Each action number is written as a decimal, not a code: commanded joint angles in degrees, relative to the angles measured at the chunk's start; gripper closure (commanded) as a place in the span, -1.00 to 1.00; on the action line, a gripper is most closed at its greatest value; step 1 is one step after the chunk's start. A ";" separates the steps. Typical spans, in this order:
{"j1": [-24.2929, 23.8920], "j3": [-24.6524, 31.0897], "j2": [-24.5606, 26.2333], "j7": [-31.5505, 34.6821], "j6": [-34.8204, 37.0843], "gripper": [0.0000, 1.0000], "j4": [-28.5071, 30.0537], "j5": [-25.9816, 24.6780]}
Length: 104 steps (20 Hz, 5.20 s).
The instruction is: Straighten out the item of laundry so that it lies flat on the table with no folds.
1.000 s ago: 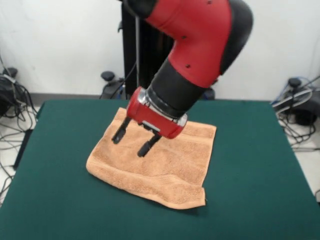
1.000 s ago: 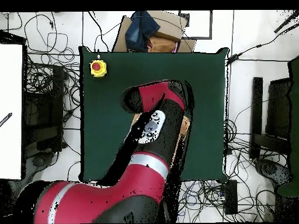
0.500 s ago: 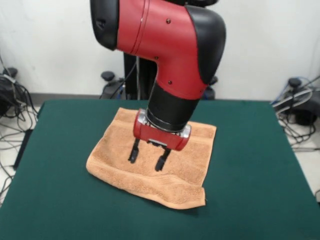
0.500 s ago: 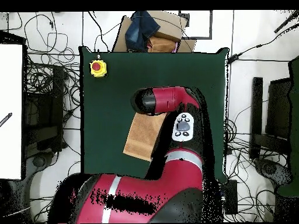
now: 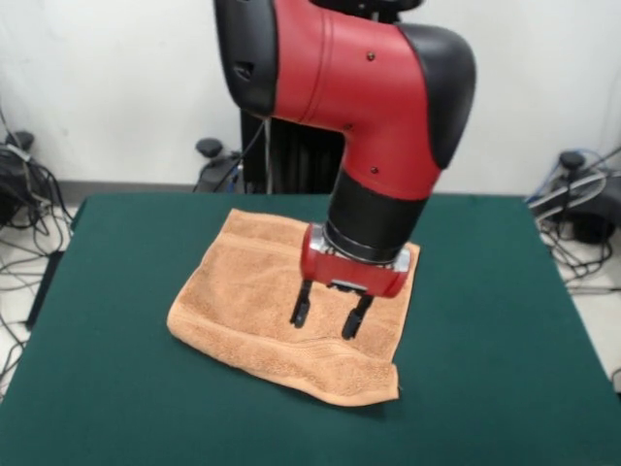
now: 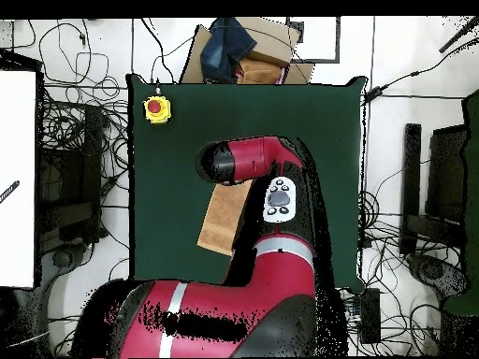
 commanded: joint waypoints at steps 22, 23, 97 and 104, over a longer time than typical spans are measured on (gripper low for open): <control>-1.74 6.24 5.23 -4.98 -0.74 -1.00 2.23 -8.89; -2.22 6.60 6.01 -5.18 -1.49 -1.00 1.74 -8.99; -16.35 12.03 7.89 -12.10 8.57 -1.00 -0.47 -18.21; -16.28 12.03 13.06 -11.10 4.92 -1.00 -5.77 -20.12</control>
